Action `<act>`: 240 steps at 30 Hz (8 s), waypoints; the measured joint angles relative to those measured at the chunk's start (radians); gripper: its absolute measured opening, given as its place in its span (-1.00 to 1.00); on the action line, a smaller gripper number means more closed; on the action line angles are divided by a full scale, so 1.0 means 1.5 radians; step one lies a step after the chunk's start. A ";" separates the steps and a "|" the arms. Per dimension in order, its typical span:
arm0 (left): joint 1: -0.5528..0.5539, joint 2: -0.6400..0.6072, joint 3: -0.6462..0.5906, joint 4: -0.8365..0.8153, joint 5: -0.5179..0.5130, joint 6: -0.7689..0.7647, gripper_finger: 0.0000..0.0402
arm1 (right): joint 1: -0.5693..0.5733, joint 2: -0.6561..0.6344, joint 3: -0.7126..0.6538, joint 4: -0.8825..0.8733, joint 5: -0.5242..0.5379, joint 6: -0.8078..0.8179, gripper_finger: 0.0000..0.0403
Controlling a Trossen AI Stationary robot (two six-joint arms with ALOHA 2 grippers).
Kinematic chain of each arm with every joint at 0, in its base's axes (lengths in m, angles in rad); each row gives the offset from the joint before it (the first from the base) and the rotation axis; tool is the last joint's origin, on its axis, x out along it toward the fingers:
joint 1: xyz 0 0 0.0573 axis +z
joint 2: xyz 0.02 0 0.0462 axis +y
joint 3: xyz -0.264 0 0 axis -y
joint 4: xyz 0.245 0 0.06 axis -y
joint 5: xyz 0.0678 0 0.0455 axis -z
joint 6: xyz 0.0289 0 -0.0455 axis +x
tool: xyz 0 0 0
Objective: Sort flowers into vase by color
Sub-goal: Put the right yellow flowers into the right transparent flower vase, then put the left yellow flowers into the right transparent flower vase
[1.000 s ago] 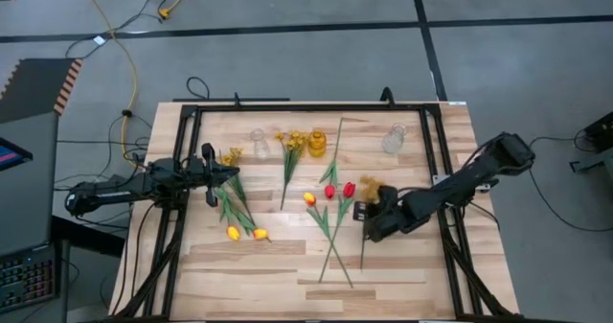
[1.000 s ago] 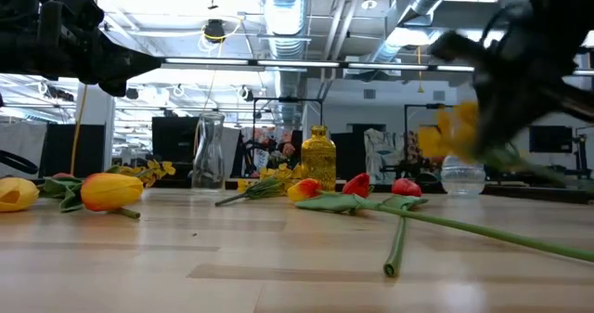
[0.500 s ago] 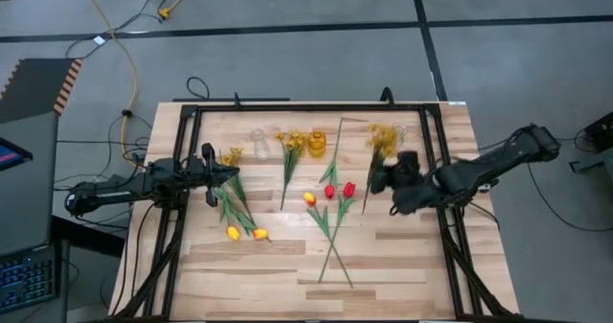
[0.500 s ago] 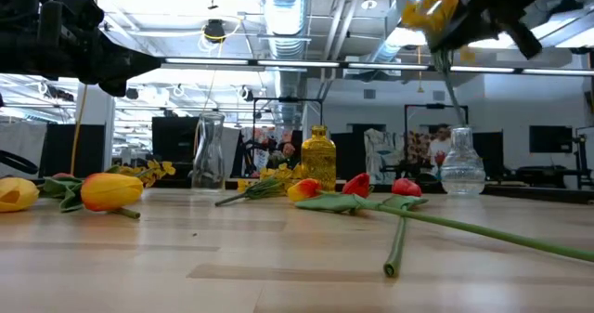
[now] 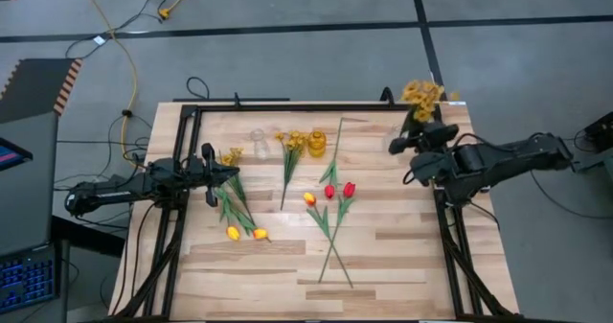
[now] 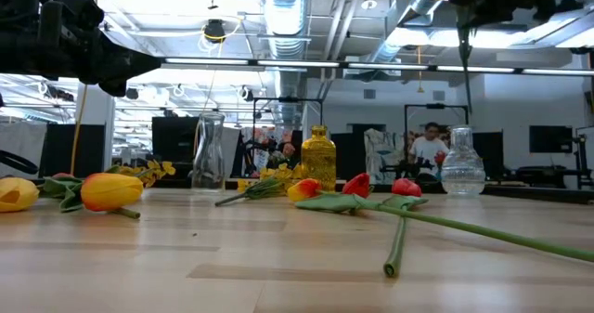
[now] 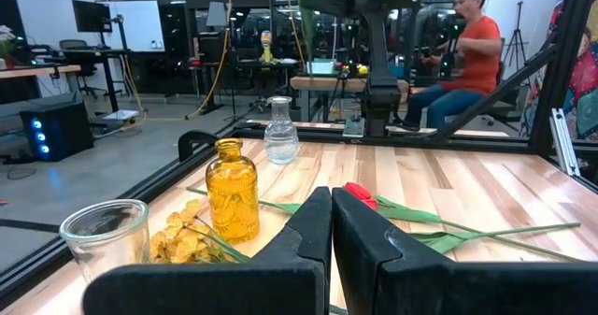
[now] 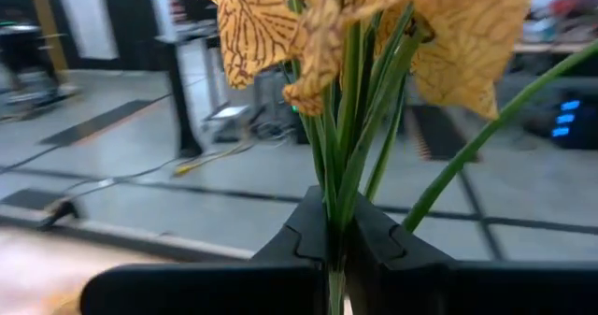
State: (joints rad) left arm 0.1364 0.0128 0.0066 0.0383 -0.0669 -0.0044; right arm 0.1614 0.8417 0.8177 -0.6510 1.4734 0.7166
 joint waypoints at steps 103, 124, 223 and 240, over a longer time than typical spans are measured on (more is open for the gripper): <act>0.000 0.000 0.000 0.004 -0.021 0.000 -1.00 | -0.278 0.248 0.000 0.020 -0.243 0.045 0.19; 0.000 0.000 0.000 0.004 -0.021 0.000 -1.00 | -0.278 0.108 0.000 -0.027 -0.393 0.010 0.19; 0.000 0.432 0.448 -0.552 -0.063 -0.616 0.08 | -0.015 0.194 0.000 0.139 -0.789 0.029 0.19; 0.001 0.674 0.448 -0.567 0.029 -0.796 0.08 | -0.015 0.229 0.000 0.196 -0.790 0.029 0.19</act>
State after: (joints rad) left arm 0.1371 1.0241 0.6788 -0.8128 -0.0228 -1.1981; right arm 0.1390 1.1858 0.8177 -0.3576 0.2882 0.7605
